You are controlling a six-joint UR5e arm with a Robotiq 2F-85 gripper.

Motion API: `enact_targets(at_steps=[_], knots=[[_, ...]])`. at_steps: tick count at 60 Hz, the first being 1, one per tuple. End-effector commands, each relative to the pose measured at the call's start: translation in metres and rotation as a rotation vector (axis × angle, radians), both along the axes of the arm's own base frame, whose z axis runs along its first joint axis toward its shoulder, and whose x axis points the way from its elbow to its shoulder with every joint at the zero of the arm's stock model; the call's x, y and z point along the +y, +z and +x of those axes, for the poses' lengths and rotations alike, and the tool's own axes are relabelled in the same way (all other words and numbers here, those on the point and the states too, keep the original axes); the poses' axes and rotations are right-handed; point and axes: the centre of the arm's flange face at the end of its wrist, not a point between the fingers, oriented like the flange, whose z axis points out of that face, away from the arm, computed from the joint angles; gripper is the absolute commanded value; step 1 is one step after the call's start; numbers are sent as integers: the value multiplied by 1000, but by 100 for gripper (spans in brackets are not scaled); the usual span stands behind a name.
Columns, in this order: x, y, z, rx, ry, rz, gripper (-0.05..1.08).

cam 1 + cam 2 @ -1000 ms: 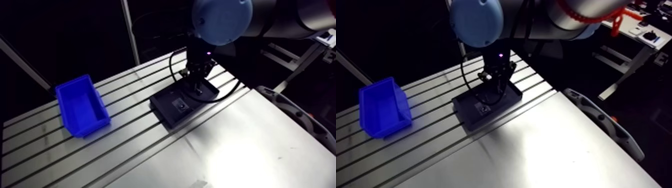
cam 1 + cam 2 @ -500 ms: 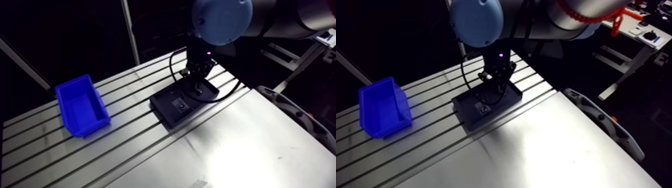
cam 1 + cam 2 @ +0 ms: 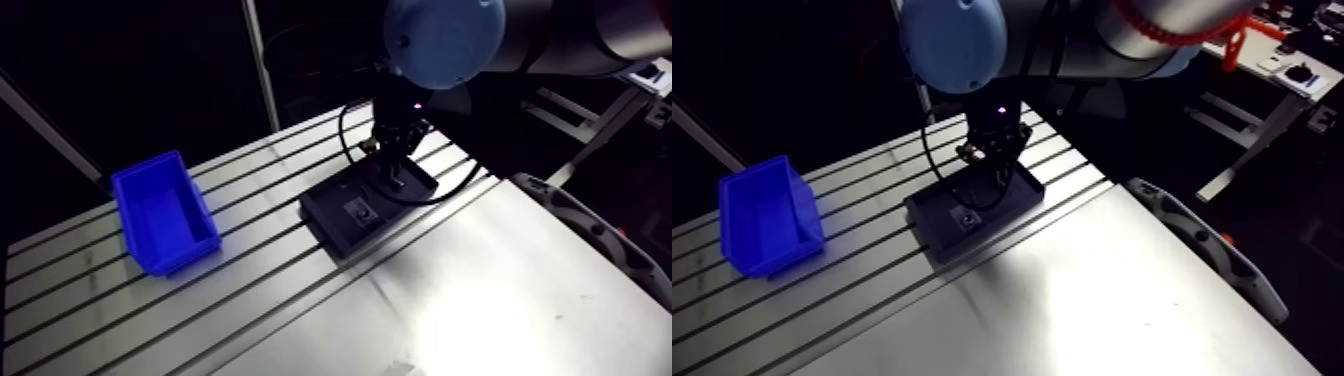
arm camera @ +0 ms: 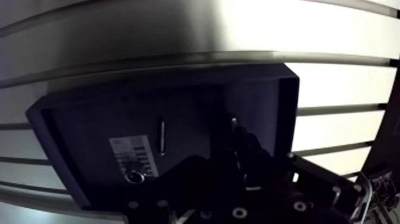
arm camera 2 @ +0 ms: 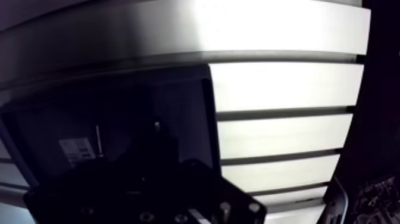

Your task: Pick up the M10 bolt from the tray and put it into the blue bin.

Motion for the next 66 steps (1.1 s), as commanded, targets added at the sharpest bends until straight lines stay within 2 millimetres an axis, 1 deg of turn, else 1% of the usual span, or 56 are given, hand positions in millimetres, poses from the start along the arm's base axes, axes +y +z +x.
enact_targets(at_steps=[1,8,10,13,14,15,16,17,18,19,20,21,22,23,25,26,27,28,29,30,31,32,33,34,35,36,37,38,40,41,42,43,44,45,46,47,49,50,51,52,53,54,55,56,57,58,59,60,61,62,63,64,65,66], knots=[[-2,13,0,1,6,-2,107],[-5,19,1,-10,10,-8,107],[-7,27,2,-11,13,-10,107],[-8,32,2,-11,17,-13,107],[-11,38,3,-15,23,-15,107],[-11,38,3,-15,23,-15,107],[-15,45,2,-18,37,-19,107],[-15,45,2,-18,37,-19,107],[-21,52,1,-24,59,-28,107],[-21,52,1,-24,59,-28,107],[-27,56,1,-34,89,-41,107],[-27,56,1,-34,89,-41,107],[-36,62,1,-41,133,-49,107],[-36,62,1,-41,133,-49,107],[-55,82,0,-34,238,-64,107],[-55,82,0,-34,238,-64,107],[-62,92,2,-33,287,-69,107],[-62,92,2,-33,287,-69,107],[-68,101,4,-35,335,-76,107],[-68,101,4,-35,335,-76,107],[-74,110,7,-33,380,-83,107],[-74,110,7,-33,380,-83,107],[-80,120,10,-24,426,-91,107],[-80,120,10,-24,426,-91,107],[-88,130,11,-9,484,-100,107],[-88,130,11,-9,484,-100,107],[-100,139,11,10,542,-104,107],[-100,139,11,10,542,-104,107],[-121,152,7,48,646,-115,106],[-121,152,7,48,646,-115,106],[-128,158,6,65,682,-118,106],[-128,158,6,65,682,-118,106],[-132,165,6,81,708,-117,106],[-132,165,6,81,708,-117,106],[-138,171,6,94,742,-115,106],[-138,171,6,94,742,-115,106],[-161,186,4,120,841,-106,106],[-161,186,4,120,841,-106,106],[-172,192,2,133,889,-103,106],[-172,192,2,133,889,-103,106],[-181,198,-1,143,932,-101,106],[-181,198,-1,143,932,-101,106],[-188,202,-3,150,965,-98,106],[-188,202,-3,150,965,-98,106],[-195,208,-6,160,992,-92,106],[-195,208,-6,160,992,-92,106],[-203,213,-9,167,1018,-87,106],[-203,213,-9,167,1018,-87,106],[-212,218,-12,173,1044,-81,106],[-212,218,-12,173,1044,-81,106],[-221,222,-15,177,1072,-74,106],[-221,222,-15,177,1072,-74,106],[-231,226,-17,181,1101,-68,106],[-231,226,-17,181,1101,-68,106]])
